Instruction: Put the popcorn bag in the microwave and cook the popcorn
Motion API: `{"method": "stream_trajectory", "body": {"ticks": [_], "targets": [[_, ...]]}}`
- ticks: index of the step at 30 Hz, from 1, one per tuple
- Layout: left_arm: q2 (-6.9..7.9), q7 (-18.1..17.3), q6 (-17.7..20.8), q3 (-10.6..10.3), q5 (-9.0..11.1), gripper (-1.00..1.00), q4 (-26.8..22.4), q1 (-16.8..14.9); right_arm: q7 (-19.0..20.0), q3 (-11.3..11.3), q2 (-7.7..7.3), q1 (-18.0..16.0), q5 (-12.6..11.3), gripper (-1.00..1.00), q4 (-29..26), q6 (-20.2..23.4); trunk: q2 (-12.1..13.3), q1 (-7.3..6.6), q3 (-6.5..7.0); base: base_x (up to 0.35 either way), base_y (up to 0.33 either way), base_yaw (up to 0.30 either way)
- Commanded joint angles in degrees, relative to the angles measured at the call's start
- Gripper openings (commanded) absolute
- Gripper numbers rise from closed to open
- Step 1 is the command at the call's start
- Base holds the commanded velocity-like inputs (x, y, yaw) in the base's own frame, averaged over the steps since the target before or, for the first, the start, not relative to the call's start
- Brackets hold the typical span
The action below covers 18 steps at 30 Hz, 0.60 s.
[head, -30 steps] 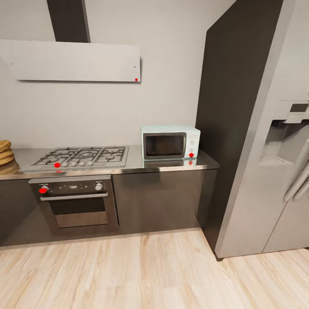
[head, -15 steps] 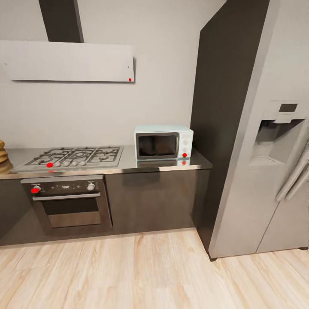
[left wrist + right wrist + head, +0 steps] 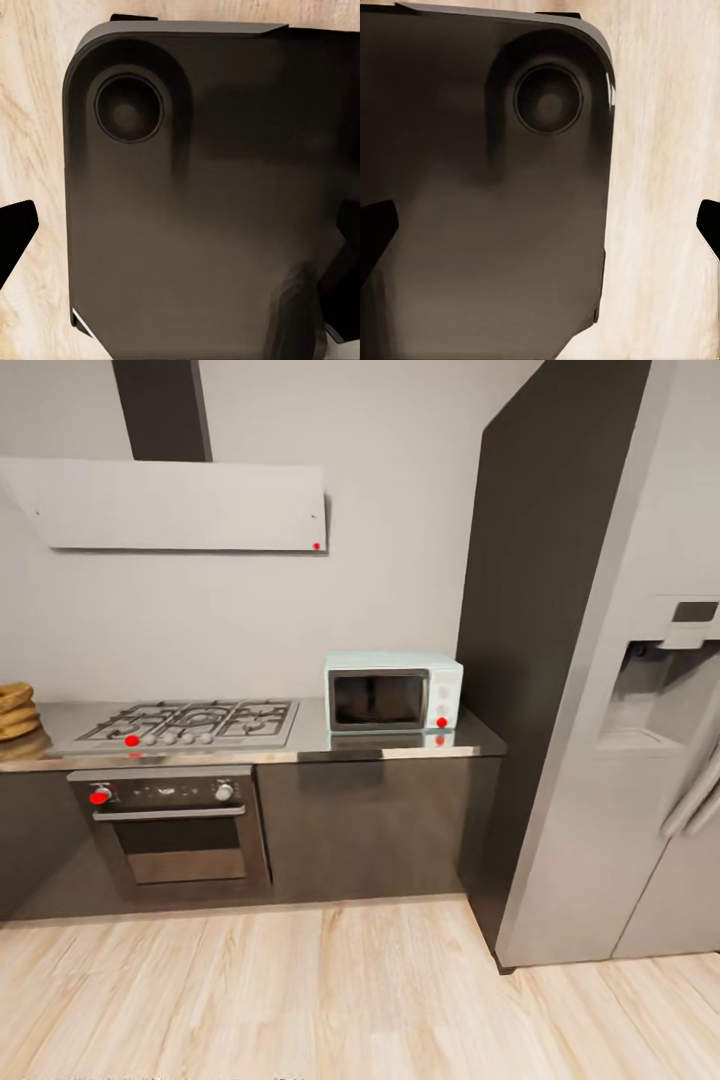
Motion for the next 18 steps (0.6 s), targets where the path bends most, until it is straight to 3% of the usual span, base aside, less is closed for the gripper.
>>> {"method": "stream_trajectory", "body": {"ticks": [1, 12, 18], "targets": [[-0.03, 0.0, -0.1, 0.0, 0.4, 1.00, -0.1, 0.0, -0.1, 0.0, -0.03, 0.0, 0.0, 1.00, 0.0, -0.2, 0.0, 0.00, -0.04, 0.000, 0.000, 0.228], [-0.09, 0.0, -0.1, 0.0, 0.4, 1.00, -0.1, 0.0, -0.1, 0.0, -0.07, 0.0, 0.0, 1.00, 0.0, -0.2, 0.0, 0.00, -0.04, 0.000, 0.000, 0.228], [-0.10, 0.0, -0.1, 0.0, 0.4, 1.00, -0.1, 0.0, 0.0, 0.0, -0.23, 0.0, 0.0, 1.00, 0.0, -0.2, 0.0, 0.00, -0.04, 0.000, 0.000, 0.051]]}}
